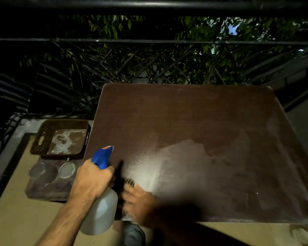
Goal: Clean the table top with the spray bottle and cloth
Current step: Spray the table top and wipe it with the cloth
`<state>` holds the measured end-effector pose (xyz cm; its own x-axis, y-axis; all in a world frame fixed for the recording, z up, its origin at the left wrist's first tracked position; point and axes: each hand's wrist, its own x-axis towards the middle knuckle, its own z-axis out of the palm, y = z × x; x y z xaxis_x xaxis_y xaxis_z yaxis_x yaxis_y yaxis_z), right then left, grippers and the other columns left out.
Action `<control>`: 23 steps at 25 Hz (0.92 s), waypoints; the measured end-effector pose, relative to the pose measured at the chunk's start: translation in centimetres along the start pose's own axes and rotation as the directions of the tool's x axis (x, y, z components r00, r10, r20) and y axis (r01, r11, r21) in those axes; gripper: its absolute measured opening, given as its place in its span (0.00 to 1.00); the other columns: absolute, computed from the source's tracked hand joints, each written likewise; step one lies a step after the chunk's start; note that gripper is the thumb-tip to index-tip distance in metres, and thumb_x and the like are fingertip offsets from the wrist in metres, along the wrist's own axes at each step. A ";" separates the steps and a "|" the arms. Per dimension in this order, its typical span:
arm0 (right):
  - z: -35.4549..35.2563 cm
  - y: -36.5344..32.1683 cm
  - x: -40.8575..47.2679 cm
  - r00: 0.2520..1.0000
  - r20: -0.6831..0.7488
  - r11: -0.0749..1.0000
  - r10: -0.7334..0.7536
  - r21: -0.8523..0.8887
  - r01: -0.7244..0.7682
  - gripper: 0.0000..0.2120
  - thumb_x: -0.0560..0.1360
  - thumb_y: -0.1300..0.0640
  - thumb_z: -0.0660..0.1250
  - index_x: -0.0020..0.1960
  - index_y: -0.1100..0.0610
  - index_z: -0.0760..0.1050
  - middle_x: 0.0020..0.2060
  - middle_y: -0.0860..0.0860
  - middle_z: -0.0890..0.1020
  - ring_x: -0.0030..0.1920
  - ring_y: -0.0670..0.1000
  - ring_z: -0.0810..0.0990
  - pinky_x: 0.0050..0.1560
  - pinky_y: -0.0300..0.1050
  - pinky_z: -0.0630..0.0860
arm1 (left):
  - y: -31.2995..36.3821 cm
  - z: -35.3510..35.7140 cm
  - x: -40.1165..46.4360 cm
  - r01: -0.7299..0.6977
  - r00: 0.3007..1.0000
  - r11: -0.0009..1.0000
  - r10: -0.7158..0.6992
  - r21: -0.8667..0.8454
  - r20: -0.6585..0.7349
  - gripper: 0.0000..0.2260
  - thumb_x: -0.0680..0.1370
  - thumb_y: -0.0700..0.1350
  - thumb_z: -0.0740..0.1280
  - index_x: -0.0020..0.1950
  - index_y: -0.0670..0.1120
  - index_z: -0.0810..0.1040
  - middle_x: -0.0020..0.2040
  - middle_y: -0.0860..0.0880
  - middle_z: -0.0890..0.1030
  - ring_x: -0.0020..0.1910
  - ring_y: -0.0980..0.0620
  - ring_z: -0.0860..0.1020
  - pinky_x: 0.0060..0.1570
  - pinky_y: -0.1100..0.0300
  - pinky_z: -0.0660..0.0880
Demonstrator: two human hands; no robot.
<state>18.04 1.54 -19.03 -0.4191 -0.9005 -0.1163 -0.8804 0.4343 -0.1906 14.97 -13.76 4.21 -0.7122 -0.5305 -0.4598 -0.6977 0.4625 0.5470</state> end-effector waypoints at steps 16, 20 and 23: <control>-1.2 0.9 -5.5 0.984 -0.109 0.989 0.142 0.045 -0.138 0.11 0.77 0.51 0.64 0.58 0.48 0.77 0.66 0.51 0.74 0.74 0.58 0.61 0.76 0.57 0.51 | 5.0 4.1 -2.0 -0.172 0.977 0.978 0.154 0.119 0.146 0.05 0.73 0.41 0.70 0.38 0.46 0.83 0.27 0.47 0.85 0.34 0.50 0.81 0.33 0.57 0.71; -1.8 6.3 -6.4 0.978 -0.172 0.980 0.120 0.180 -0.088 0.20 0.76 0.59 0.67 0.67 0.54 0.74 0.71 0.55 0.71 0.76 0.59 0.57 0.76 0.58 0.49 | 5.8 4.3 -2.5 -0.192 0.973 0.968 0.167 0.162 0.159 0.06 0.74 0.41 0.69 0.37 0.45 0.83 0.25 0.50 0.84 0.30 0.55 0.80 0.30 0.59 0.69; -5.4 13.4 -6.3 0.862 -0.165 0.860 0.479 0.284 -0.423 0.26 0.78 0.60 0.63 0.75 0.49 0.65 0.77 0.50 0.61 0.77 0.57 0.51 0.76 0.58 0.44 | 6.2 4.5 -3.0 -0.187 0.973 0.967 0.159 0.171 0.165 0.07 0.74 0.41 0.69 0.36 0.44 0.84 0.24 0.52 0.83 0.30 0.57 0.79 0.30 0.59 0.69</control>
<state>7.65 12.92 -15.63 -0.8196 -0.5722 -0.0303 -0.5169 0.7611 -0.3918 12.43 -6.06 5.88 -0.8168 -0.3256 -0.4762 -0.5551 0.6683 0.4952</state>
